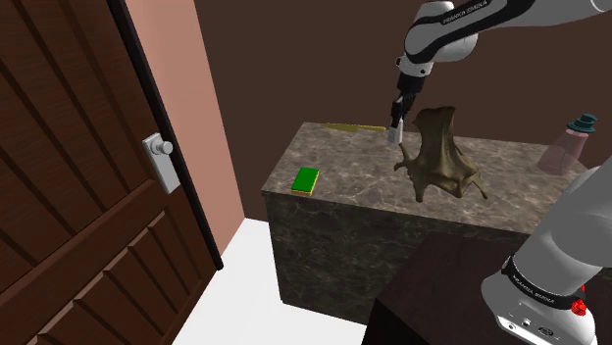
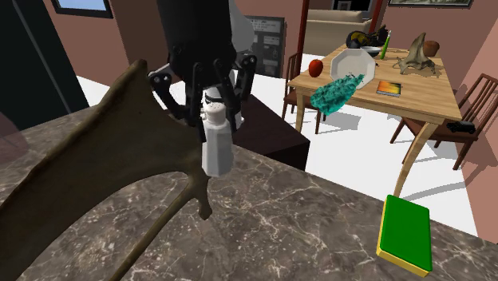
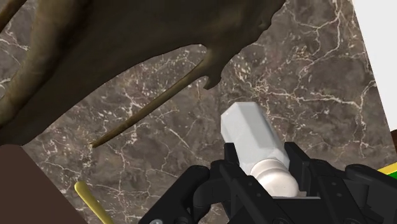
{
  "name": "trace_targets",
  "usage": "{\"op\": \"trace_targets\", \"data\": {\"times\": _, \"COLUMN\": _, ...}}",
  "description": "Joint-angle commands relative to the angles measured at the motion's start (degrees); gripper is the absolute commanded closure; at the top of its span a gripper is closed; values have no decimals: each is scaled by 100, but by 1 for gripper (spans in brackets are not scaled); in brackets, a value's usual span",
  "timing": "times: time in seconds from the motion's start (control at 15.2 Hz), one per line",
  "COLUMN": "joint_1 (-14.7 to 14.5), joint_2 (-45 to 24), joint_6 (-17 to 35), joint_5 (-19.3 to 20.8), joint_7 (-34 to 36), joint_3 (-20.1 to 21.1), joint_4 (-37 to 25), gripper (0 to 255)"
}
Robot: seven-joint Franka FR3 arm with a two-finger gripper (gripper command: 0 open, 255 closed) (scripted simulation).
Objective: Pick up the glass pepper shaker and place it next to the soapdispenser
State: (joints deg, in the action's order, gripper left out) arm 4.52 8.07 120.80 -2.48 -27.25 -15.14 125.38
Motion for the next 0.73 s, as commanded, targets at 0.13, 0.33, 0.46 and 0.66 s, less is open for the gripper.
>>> {"op": "trace_targets", "data": {"times": 0.13, "joint_1": 1, "joint_2": 87, "joint_6": -321, "joint_5": 33, "joint_7": 40, "joint_3": 11, "joint_4": -237, "gripper": 255}}
{"op": "trace_targets", "data": {"times": 0.33, "joint_1": 0, "joint_2": 142, "joint_6": -551, "joint_5": 52, "joint_7": 66, "joint_3": 20, "joint_4": -414, "gripper": 255}}
{"op": "trace_targets", "data": {"times": 0.46, "joint_1": 0, "joint_2": 173, "joint_6": -704, "joint_5": 62, "joint_7": 82, "joint_3": 25, "joint_4": -538, "gripper": 255}}
{"op": "trace_targets", "data": {"times": 0.66, "joint_1": -2, "joint_2": 209, "joint_6": -934, "joint_5": 74, "joint_7": 103, "joint_3": 33, "joint_4": -733, "gripper": 255}}
